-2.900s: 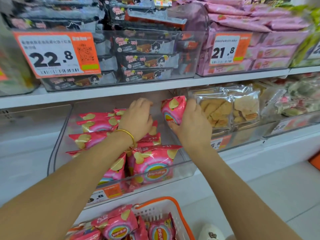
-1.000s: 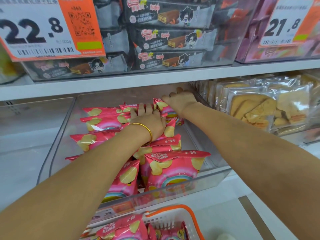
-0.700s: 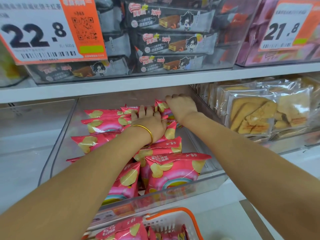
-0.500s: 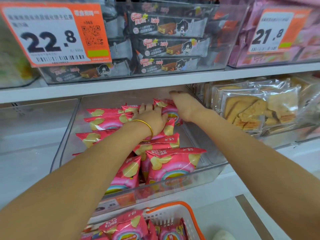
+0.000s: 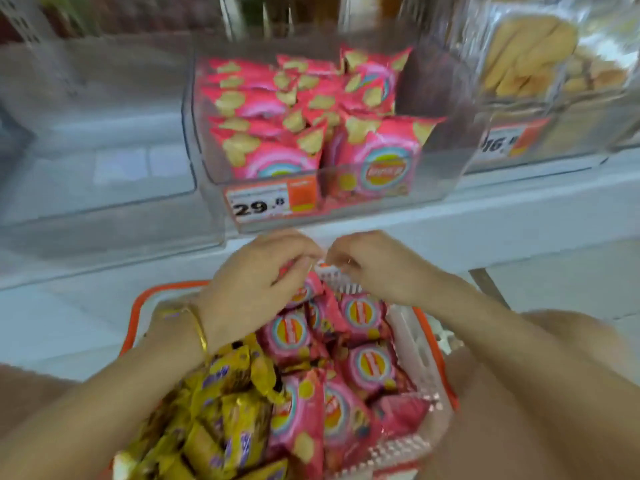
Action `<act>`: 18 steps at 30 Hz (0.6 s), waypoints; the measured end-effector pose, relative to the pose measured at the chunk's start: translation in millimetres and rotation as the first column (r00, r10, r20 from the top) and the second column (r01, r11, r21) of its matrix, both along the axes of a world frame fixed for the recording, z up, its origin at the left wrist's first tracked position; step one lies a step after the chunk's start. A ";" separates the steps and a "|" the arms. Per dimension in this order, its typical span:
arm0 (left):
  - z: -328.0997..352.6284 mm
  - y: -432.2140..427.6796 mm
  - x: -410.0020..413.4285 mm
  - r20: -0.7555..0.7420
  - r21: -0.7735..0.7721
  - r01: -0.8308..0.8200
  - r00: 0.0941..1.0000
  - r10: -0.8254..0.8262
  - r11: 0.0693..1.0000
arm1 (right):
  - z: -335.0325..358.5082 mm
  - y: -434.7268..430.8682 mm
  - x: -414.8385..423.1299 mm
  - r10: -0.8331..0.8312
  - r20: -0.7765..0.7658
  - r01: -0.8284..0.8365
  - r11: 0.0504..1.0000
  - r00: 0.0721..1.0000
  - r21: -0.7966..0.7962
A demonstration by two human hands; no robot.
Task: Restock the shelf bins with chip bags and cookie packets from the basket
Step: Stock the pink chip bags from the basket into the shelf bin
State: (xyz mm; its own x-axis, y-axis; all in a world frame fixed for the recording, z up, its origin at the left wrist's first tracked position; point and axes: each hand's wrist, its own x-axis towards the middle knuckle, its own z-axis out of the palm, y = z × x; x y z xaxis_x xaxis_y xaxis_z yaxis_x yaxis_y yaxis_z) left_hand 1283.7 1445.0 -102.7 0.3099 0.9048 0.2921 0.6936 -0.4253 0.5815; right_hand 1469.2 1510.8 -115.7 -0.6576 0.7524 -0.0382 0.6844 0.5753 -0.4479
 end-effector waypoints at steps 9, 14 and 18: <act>-66.8 -10.2 -64.6 -0.070 -0.207 -0.317 0.948 0.309 0.926 | -135.9 17.5 -78.8 -0.351 0.015 0.349 0.926 0.936 -0.145; -72.9 -0.7 -65.1 -0.079 -0.245 -0.335 0.942 0.326 0.910 | -135.8 18.4 -72.0 -0.382 -0.004 0.377 0.914 0.924 -0.152; -76.8 -0.2 -54.3 -0.152 -0.247 -0.307 0.949 0.276 0.919 | -105.7 21.7 -49.3 -0.328 -0.020 0.325 0.940 0.944 -0.106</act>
State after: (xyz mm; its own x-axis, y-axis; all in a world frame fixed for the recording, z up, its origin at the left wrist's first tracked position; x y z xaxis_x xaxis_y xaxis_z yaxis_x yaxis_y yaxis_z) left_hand 1229.4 1444.7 -179.5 0.0369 0.9993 0.0088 0.8302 -0.0356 0.5563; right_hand 1419.9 1532.5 -221.4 -0.3787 0.9196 -0.1043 0.8090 0.2742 -0.5200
